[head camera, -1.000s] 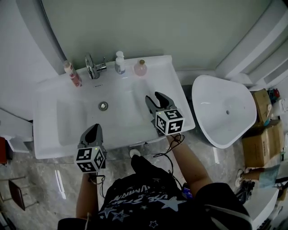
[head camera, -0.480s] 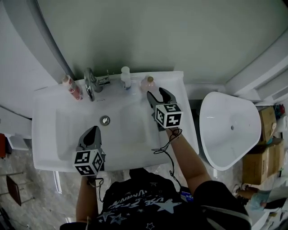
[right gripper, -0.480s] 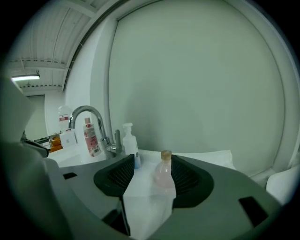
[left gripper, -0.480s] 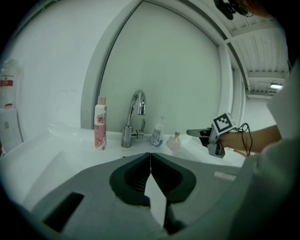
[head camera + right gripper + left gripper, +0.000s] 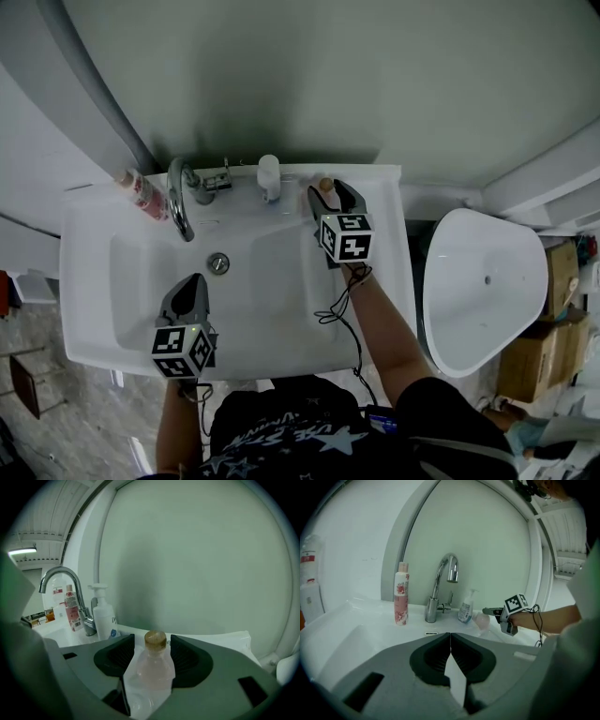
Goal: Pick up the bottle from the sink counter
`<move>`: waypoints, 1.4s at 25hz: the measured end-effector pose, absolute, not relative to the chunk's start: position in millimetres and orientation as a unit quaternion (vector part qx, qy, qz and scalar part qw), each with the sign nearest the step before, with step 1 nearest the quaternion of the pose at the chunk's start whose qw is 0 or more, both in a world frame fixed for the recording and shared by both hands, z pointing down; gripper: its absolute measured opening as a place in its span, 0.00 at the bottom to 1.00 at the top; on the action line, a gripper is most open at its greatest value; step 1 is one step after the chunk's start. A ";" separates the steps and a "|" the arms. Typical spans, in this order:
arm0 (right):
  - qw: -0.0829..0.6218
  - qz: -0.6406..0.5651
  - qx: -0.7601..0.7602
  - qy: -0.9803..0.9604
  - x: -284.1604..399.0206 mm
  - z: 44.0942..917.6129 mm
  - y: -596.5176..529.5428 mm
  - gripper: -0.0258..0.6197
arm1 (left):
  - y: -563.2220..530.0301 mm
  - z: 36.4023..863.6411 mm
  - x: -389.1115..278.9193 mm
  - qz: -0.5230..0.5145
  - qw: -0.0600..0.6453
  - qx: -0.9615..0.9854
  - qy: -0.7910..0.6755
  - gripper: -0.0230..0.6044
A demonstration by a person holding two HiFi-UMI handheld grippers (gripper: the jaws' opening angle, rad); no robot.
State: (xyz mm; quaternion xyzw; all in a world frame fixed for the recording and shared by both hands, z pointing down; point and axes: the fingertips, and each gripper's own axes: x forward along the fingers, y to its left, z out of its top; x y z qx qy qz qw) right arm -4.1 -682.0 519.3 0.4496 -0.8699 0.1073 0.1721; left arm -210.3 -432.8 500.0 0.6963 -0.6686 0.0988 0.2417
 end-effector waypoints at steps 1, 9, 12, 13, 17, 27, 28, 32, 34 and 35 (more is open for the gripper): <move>0.173 0.103 0.453 -0.869 -5.1 521.1 -685.6 0.40 | -434.1 501.2 -210.4 0.098 0.242 0.697 -0.668 0.07; 0.194 0.072 0.461 -0.863 -8.2 535.1 -698.0 0.29 | -430.7 513.1 -214.0 0.096 0.251 0.695 -0.666 0.07; 0.190 0.081 0.458 -0.864 -8.0 534.5 -699.6 0.26 | -424.8 516.4 -213.8 0.095 0.256 0.695 -0.665 0.07; 0.194 0.083 0.456 -0.865 -8.4 534.3 -699.1 0.26 | -422.2 516.7 -213.4 0.094 0.256 0.695 -0.665 0.07; 0.201 0.077 0.453 -0.865 -7.9 525.6 -687.8 0.26 | -411.3 512.8 -210.6 0.092 0.255 0.701 -0.660 0.07; 0.169 0.066 0.456 -0.871 -2.7 461.3 -615.7 0.26 | -367.7 481.3 -207.6 0.072 0.226 0.719 -0.654 0.07; 0.166 0.067 0.457 -0.871 -1.9 455.8 -605.8 0.26 | -361.3 477.9 -207.1 0.070 0.223 0.721 -0.653 0.07; 0.156 0.072 0.460 -0.871 3.3 438.1 -565.5 0.26 | -334.0 464.5 -204.6 0.062 0.217 0.728 -0.648 0.07; 0.151 0.074 0.462 -0.871 6.2 432.4 -544.5 0.26 | -319.1 460.6 -202.7 0.062 0.212 0.733 -0.644 0.07; 0.148 0.075 0.464 -0.870 8.0 430.1 -534.0 0.26 | -311.7 458.9 -201.6 0.062 0.210 0.735 -0.642 0.07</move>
